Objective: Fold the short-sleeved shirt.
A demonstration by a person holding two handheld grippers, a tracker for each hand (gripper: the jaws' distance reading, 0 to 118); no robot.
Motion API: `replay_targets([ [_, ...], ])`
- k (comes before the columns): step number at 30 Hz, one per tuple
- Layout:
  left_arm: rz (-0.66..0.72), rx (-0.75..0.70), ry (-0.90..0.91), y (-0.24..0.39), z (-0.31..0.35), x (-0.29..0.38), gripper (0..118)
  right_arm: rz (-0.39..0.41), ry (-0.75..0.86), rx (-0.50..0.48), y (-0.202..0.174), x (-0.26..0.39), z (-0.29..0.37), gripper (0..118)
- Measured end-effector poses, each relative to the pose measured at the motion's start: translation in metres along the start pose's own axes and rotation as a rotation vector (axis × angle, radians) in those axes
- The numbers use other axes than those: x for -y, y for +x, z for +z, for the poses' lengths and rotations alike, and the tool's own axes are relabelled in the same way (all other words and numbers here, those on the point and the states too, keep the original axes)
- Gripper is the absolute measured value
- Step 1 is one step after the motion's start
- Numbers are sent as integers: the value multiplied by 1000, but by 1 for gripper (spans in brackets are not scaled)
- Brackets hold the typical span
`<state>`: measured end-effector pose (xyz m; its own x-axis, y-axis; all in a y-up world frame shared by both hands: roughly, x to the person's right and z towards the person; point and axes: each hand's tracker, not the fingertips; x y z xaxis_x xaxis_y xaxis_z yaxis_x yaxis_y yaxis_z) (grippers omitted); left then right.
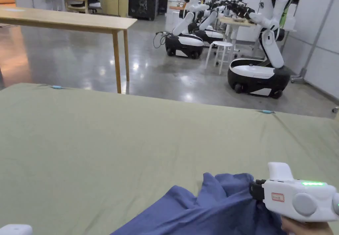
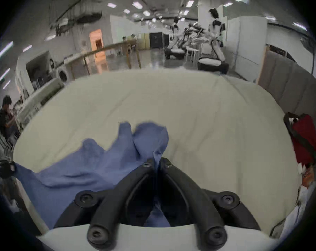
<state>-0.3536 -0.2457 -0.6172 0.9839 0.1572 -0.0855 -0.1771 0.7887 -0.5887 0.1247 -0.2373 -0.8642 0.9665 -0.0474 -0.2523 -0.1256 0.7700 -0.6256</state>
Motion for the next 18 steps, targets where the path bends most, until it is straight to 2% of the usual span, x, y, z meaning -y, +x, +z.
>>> replay_targets([
  [11, -76, 29, 239, 51, 21, -170, 1, 79, 363, 98, 26, -128, 187, 6],
  [18, -162, -41, 386, 81, 25, -284, 0, 92, 523, 182, 38, -221, 258, 6],
])
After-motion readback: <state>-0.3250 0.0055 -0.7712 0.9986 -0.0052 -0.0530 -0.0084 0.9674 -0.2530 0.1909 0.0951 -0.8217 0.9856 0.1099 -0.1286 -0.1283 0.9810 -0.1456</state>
